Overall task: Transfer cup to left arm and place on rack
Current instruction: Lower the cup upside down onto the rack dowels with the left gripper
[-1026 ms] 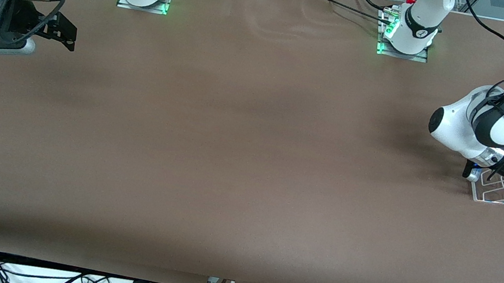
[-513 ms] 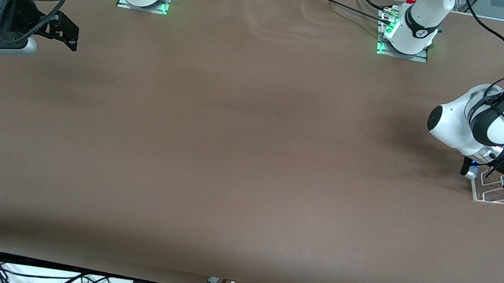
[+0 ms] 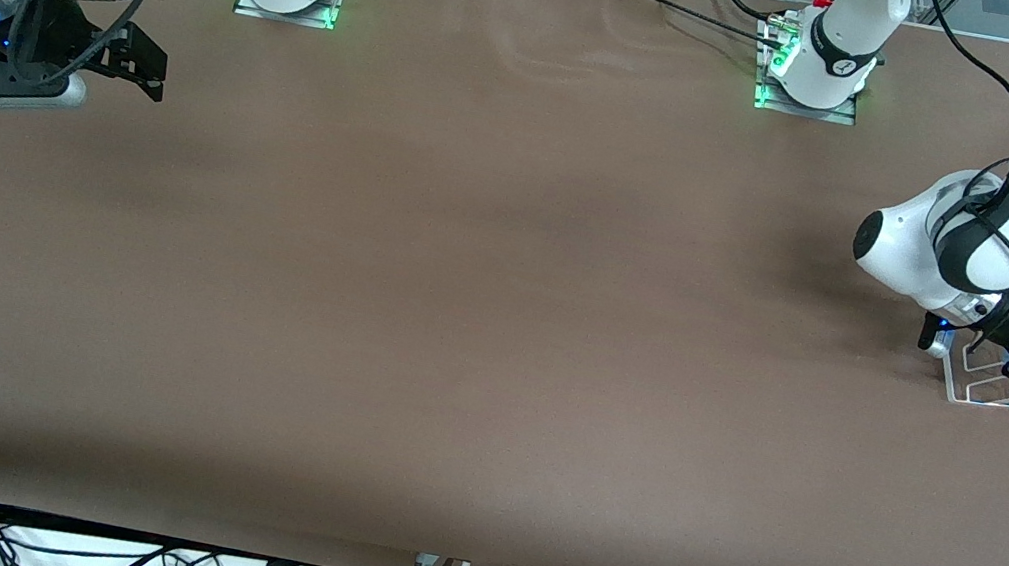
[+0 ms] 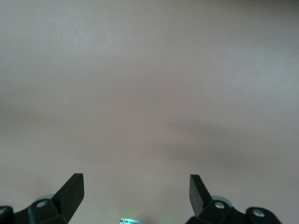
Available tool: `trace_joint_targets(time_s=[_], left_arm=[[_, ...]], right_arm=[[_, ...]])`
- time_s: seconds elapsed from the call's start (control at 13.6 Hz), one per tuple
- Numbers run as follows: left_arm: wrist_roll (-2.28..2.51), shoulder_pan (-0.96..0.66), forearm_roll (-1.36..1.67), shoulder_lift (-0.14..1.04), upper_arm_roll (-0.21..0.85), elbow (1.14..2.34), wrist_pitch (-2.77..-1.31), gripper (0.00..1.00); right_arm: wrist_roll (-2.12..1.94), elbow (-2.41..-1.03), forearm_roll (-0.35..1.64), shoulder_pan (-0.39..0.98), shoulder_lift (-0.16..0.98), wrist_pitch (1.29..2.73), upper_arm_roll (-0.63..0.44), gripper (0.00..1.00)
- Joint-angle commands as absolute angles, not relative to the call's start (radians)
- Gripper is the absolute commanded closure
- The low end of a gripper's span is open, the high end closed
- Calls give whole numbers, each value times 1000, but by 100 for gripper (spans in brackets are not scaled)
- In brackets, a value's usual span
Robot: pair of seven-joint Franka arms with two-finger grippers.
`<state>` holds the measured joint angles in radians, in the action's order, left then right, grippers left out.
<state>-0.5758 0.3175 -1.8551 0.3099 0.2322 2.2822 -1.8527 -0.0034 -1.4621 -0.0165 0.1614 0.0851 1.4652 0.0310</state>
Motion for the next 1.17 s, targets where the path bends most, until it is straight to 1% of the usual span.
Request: trace_joint_targets(time_s=[0.0, 0.22, 0.29, 0.37, 0.81, 1.03, 1.1], left_arm=[[-542, 328, -1907, 324, 233, 2287, -1853, 100], [-514, 339, -1925, 334, 229, 2287, -1862, 100], [-515, 342, -1925, 340, 229, 2286, -1862, 28], [-511, 342, -1925, 339, 229, 2280, -1862, 0], [-519, 339, -1907, 334, 241, 2247, -1862, 0], [-523, 334, -1731, 328, 311, 2185, -1858, 0], [-522, 330, -1679, 325, 317, 2166, -1858, 0]], right_arm=[[8, -1456, -6, 164, 78, 1459, 31, 0], [8, -1456, -6, 164, 78, 1459, 31, 0], [8, -1456, -6, 164, 78, 1459, 31, 0], [6, -1456, -6, 164, 78, 1459, 31, 0], [8, -1456, -6, 164, 78, 1459, 31, 0], [6, -1456, -6, 164, 78, 1459, 29, 0], [8, -1454, -6, 164, 78, 1459, 31, 0]])
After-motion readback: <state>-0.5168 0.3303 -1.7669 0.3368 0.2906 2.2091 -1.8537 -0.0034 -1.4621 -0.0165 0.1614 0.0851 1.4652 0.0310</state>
